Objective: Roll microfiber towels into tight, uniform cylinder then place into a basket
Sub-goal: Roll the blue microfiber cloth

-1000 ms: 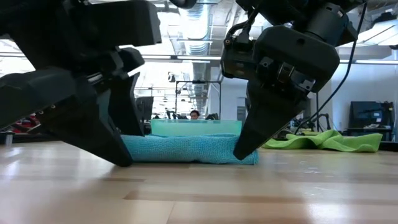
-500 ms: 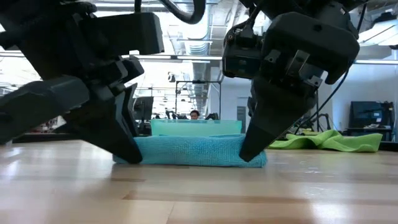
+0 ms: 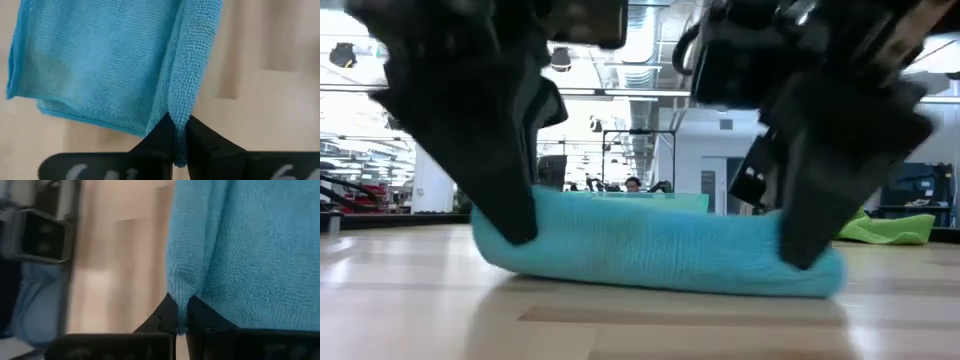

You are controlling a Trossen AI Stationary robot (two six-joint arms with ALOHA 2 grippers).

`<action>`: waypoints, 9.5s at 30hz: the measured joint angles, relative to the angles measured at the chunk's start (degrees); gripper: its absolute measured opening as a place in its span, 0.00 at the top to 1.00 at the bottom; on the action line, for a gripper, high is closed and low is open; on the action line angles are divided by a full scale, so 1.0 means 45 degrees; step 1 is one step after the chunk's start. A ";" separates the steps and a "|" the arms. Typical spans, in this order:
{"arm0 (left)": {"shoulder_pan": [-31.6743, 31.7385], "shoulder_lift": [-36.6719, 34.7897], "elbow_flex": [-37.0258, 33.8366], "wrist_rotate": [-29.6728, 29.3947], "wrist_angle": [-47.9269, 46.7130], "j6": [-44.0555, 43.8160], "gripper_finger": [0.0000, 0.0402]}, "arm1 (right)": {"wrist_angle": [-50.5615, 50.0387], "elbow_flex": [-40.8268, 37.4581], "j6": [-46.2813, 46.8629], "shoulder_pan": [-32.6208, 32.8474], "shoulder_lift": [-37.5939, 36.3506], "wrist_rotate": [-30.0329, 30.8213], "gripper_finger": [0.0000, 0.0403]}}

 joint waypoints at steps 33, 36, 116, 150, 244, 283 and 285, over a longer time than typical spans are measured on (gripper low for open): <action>0.1283 -0.0034 0.0570 0.3628 -0.0666 -0.1982 0.95 | -0.1322 0.0351 0.0920 0.0101 -0.0199 -0.0146 0.94; 0.1216 -0.0039 0.0570 0.4493 -0.0243 -0.1961 0.95 | -0.1370 0.0708 0.1100 0.0444 -0.0199 -0.0376 0.94; 0.1170 -0.0034 -0.0334 0.5078 -0.1672 -0.0910 0.80 | -0.2812 0.0832 0.2467 -0.0071 0.0510 -0.0747 0.95; -0.0058 -0.0039 -0.0290 -0.0189 0.3403 0.4328 0.82 | -0.2768 0.0832 0.2652 -0.0091 0.0510 -0.0589 0.96; 0.1125 -0.0058 -0.1951 -0.0063 0.3893 -0.1299 0.92 | -0.2763 0.0817 -0.4916 0.2810 -0.0884 0.7118 0.63; 0.1145 -0.0053 -0.1854 0.0132 0.3850 -0.1195 0.92 | -0.4256 -0.0248 -0.2230 0.2528 -0.2697 0.6109 0.69; 0.1142 -0.0053 -0.1854 0.0129 0.3856 -0.1223 0.92 | -0.3047 -0.0227 -0.2973 0.2848 -0.2783 0.6118 0.69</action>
